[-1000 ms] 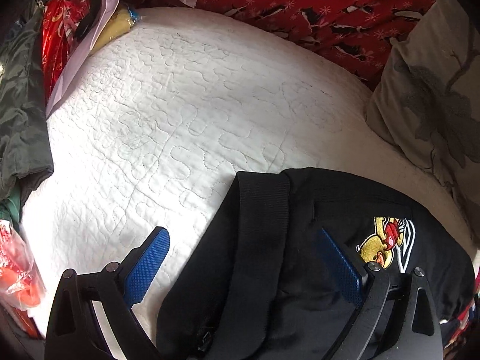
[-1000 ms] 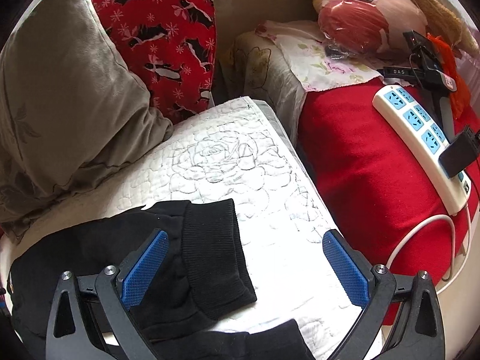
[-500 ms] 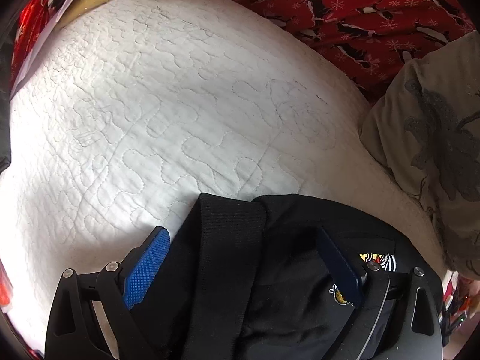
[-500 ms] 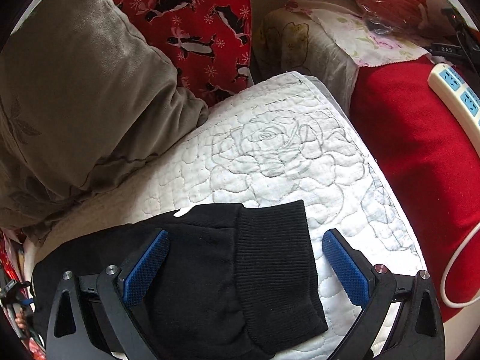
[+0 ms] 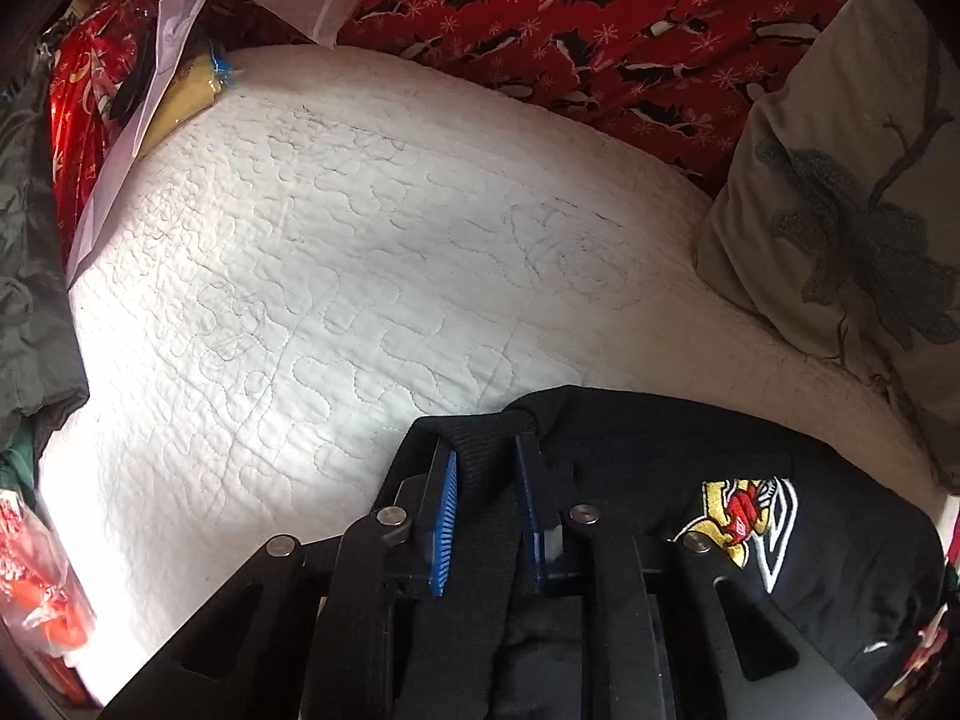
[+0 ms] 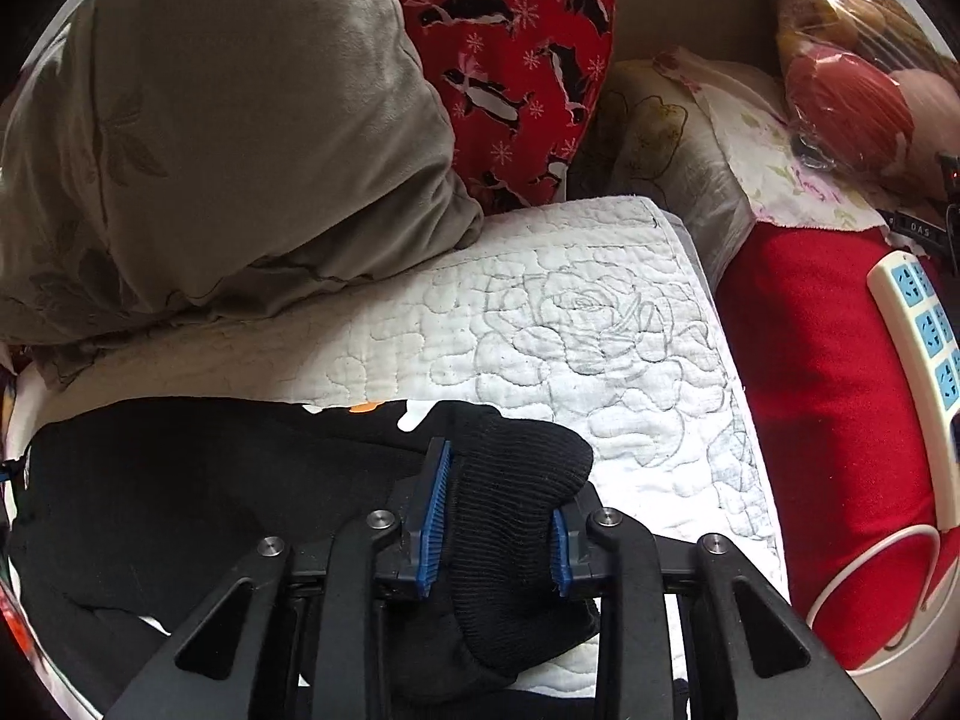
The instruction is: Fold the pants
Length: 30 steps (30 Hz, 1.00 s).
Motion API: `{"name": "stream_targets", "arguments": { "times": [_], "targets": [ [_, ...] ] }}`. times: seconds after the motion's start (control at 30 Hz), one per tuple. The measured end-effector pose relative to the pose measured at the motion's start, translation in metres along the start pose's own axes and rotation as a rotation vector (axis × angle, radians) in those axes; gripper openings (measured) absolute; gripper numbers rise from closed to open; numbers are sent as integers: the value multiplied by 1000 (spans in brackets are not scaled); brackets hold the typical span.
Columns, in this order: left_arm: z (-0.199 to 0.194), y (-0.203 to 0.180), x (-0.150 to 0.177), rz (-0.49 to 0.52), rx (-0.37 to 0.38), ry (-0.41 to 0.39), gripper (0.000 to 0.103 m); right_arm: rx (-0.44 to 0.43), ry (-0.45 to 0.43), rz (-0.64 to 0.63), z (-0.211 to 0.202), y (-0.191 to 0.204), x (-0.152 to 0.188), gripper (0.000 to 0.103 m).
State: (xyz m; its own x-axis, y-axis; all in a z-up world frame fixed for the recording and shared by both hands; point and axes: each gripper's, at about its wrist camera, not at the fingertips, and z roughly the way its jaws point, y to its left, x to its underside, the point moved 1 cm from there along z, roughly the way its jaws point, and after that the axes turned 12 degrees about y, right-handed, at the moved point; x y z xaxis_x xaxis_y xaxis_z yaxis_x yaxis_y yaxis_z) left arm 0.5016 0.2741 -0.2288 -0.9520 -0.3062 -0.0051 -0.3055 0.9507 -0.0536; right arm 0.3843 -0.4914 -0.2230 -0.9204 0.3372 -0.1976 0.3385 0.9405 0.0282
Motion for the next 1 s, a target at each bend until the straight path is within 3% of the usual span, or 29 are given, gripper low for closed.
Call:
{"name": "stream_targets", "arguments": {
  "times": [0.2, 0.37, 0.43, 0.53, 0.6, 0.63, 0.73, 0.83, 0.9, 0.97, 1.0],
  "targets": [
    [2, 0, 3, 7, 14, 18, 17, -22, -8, -4, -11, 0, 4, 28],
    [19, 3, -7, 2, 75, 20, 55, -65, 13, 43, 3, -9, 5, 34],
    [25, -3, -5, 16, 61, 18, 60, -79, 23, 72, 11, -14, 4, 36],
    [32, -9, -7, 28, 32, 3, 61, -120, 25, 112, 20, -21, 1, 37],
    [31, -12, -7, 29, 18, -22, 56, -140, 20, 138, 24, -24, -1, 37],
    [29, -11, -7, 28, 10, -39, 47, -149, 15, 149, 24, -25, -2, 38],
    [28, -8, -9, 32, 12, -30, 45, -159, 12, 172, 24, -28, -7, 38],
    [14, -18, 4, 85, -42, 14, 48, -168, 10, 197, 22, -32, -9, 40],
    [14, -11, 4, 131, -43, -9, 50, -164, 10, 196, 22, -33, -9, 41],
    [10, -2, 5, 170, -5, -40, 69, -159, 14, 192, 23, -35, -9, 43],
    [10, 5, 0, 180, 1, -60, 72, -157, 15, 191, 23, -35, -10, 43]
  ]
}}
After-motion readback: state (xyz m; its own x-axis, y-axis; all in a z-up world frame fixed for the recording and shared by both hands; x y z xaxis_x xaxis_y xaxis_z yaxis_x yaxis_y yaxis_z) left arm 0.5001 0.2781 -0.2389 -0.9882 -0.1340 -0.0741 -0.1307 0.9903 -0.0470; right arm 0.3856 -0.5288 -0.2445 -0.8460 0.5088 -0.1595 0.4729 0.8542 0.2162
